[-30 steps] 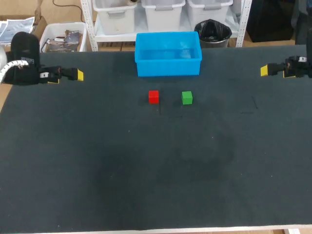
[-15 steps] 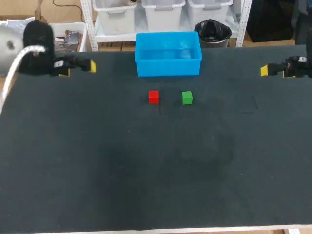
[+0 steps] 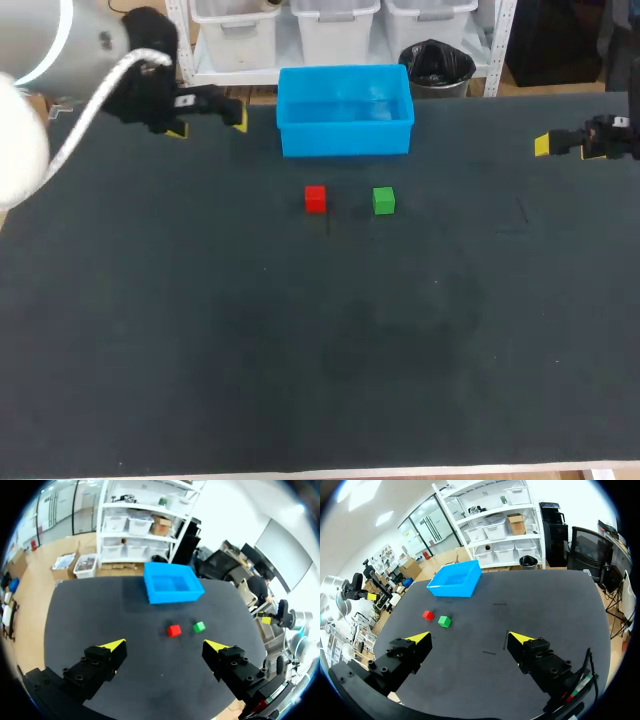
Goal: Use the left arm to pick the red cube and place it into the blue plastic box first, then use the right arm to grasp the green cube and put it into the same blue plastic box after the first action is fully finished.
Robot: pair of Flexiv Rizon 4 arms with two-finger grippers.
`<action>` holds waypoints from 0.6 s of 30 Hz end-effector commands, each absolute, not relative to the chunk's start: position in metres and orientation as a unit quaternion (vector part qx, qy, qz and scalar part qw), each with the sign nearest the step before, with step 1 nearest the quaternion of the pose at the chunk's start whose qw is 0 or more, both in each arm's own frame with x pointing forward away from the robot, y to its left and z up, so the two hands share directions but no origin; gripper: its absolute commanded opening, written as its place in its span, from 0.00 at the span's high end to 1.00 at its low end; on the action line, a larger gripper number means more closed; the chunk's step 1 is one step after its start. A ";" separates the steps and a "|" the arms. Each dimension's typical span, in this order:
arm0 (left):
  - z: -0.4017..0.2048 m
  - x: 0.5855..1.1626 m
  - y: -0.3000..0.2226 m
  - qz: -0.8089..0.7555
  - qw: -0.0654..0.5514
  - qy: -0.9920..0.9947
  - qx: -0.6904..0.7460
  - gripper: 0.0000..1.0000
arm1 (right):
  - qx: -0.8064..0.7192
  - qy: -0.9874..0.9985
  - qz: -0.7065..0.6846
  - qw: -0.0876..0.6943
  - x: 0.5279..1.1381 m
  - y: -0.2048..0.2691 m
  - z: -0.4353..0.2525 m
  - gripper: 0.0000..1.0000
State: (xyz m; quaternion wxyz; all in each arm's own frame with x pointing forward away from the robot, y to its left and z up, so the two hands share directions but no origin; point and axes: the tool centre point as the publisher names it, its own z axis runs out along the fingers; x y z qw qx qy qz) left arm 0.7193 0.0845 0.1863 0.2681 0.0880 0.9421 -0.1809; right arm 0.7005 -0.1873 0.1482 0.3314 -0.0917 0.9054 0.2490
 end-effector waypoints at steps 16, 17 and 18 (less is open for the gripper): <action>0.165 0.760 0.022 -0.039 0.163 0.985 0.034 0.00 | -0.090 0.907 0.246 0.331 0.700 -0.186 0.149 0.00; 0.163 0.761 0.018 -0.046 0.150 0.987 0.031 0.00 | -0.090 0.907 0.246 0.331 0.700 -0.186 0.149 0.00; 0.161 0.762 0.015 -0.032 0.141 0.989 0.039 0.00 | -0.090 0.907 0.246 0.331 0.700 -0.186 0.149 0.00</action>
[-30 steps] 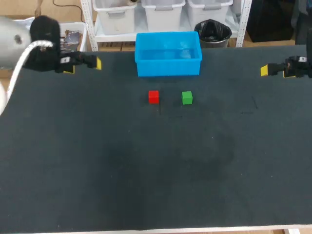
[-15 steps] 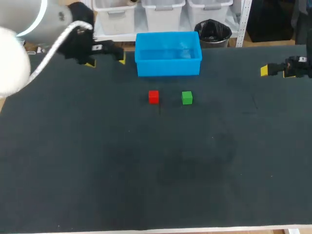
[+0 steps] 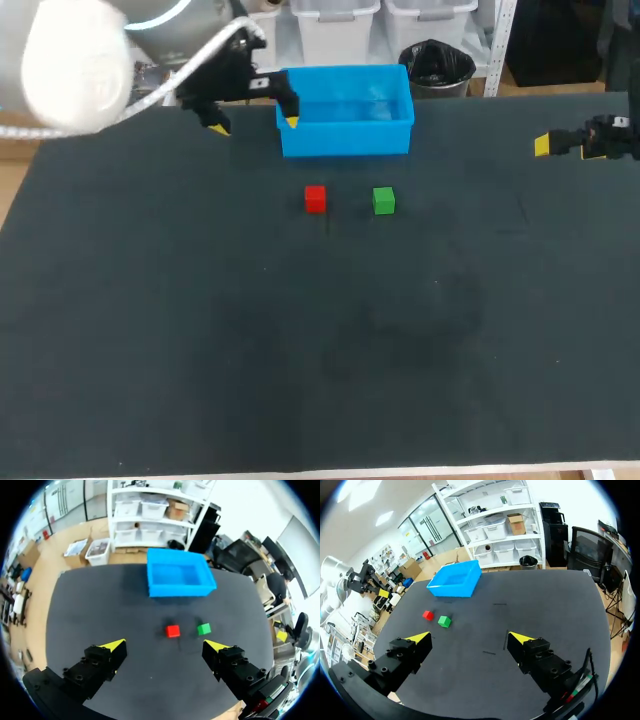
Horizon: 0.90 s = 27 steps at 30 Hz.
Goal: Use the left arm to pick the red cube and place it into the blue plastic box first, then use the right arm to grasp the green cube and put it into the same blue plastic box after the first action is fully finished.
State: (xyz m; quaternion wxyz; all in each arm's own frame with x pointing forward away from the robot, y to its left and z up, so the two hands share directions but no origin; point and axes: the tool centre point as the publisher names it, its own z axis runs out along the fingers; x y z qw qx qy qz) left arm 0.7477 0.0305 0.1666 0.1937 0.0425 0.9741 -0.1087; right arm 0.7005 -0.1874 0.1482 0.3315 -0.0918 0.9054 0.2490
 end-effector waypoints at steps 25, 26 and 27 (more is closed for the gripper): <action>0.120 0.775 -0.016 0.047 0.064 0.997 0.013 0.00 | -0.090 0.907 0.246 0.331 0.700 -0.186 0.149 0.00; 0.119 0.775 -0.017 0.041 0.068 0.997 0.008 0.00 | -0.090 0.907 0.246 0.331 0.700 -0.186 0.149 0.00; 0.118 0.776 -0.018 0.036 0.071 0.997 0.007 0.00 | -0.090 0.907 0.246 0.331 0.700 -0.186 0.149 0.00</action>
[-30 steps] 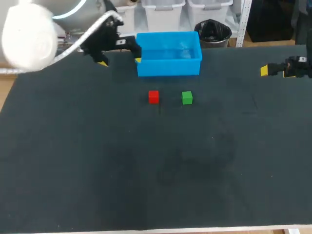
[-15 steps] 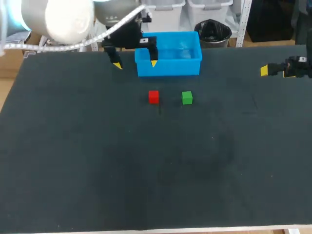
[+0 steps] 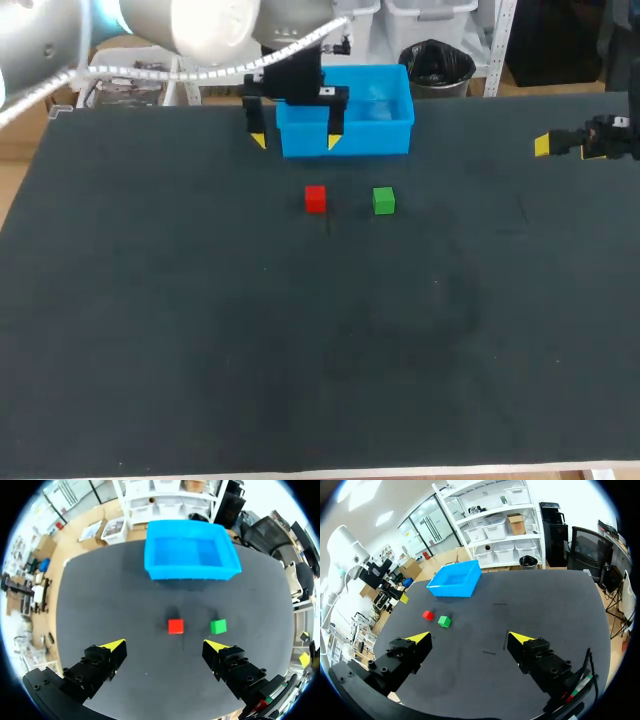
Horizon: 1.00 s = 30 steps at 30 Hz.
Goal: Use the left arm to pick the red cube and place it into the blue plastic box first, then use the right arm to grasp the green cube and put it into the same blue plastic box after the first action is fully finished.
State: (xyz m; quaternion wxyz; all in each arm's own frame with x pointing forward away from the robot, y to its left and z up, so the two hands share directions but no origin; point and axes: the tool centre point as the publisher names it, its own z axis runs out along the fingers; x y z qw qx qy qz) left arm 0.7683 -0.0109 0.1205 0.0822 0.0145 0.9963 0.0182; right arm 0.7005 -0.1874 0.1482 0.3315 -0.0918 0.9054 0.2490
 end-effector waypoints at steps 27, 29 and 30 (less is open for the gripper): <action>0.082 0.783 -0.025 -0.005 0.100 0.995 -0.006 0.00 | -0.090 0.907 0.246 0.331 0.700 -0.186 0.149 0.00; 0.082 0.783 -0.025 -0.005 0.100 0.995 -0.006 0.00 | -0.090 0.907 0.246 0.331 0.700 -0.186 0.149 0.00; 0.082 0.783 -0.025 -0.005 0.100 0.995 -0.006 0.00 | -0.090 0.907 0.246 0.331 0.700 -0.186 0.149 0.00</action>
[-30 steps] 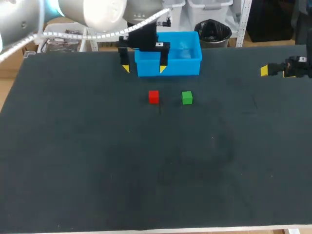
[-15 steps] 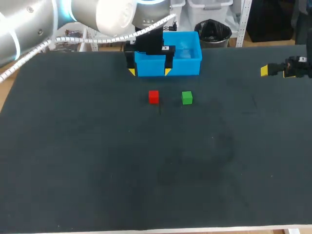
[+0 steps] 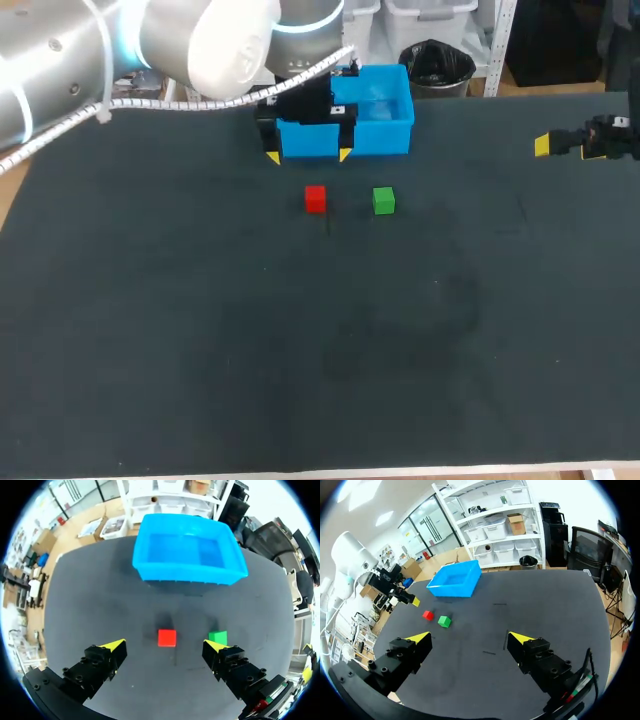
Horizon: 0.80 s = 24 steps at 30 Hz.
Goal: Use the left arm to pick the red cube and place it into the blue plastic box first, then use the right arm to grasp the green cube and put it into the same blue plastic box after the first action is fully finished.
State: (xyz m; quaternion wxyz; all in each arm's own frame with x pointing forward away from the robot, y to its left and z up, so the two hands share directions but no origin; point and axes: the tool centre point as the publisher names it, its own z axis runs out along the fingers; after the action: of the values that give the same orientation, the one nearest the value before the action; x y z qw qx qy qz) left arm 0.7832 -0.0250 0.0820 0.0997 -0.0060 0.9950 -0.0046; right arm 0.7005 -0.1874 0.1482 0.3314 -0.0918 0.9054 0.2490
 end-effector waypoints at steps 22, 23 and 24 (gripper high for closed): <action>0.080 0.780 -0.024 -0.005 0.107 0.994 -0.005 0.00 | -0.090 0.907 0.246 0.331 0.700 -0.186 0.149 0.00; 0.079 0.779 -0.024 -0.005 0.107 0.994 -0.003 0.00 | -0.090 0.907 0.246 0.331 0.700 -0.186 0.149 0.00; 0.078 0.778 -0.025 -0.004 0.108 0.994 -0.002 0.00 | -0.090 0.907 0.246 0.331 0.700 -0.186 0.149 0.00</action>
State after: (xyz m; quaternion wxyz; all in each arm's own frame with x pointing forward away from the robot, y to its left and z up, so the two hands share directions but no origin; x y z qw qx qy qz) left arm 0.7822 -0.0254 0.0800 0.1030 -0.0033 0.9947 -0.0024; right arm 0.7005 -0.1874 0.1482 0.3314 -0.0918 0.9054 0.2490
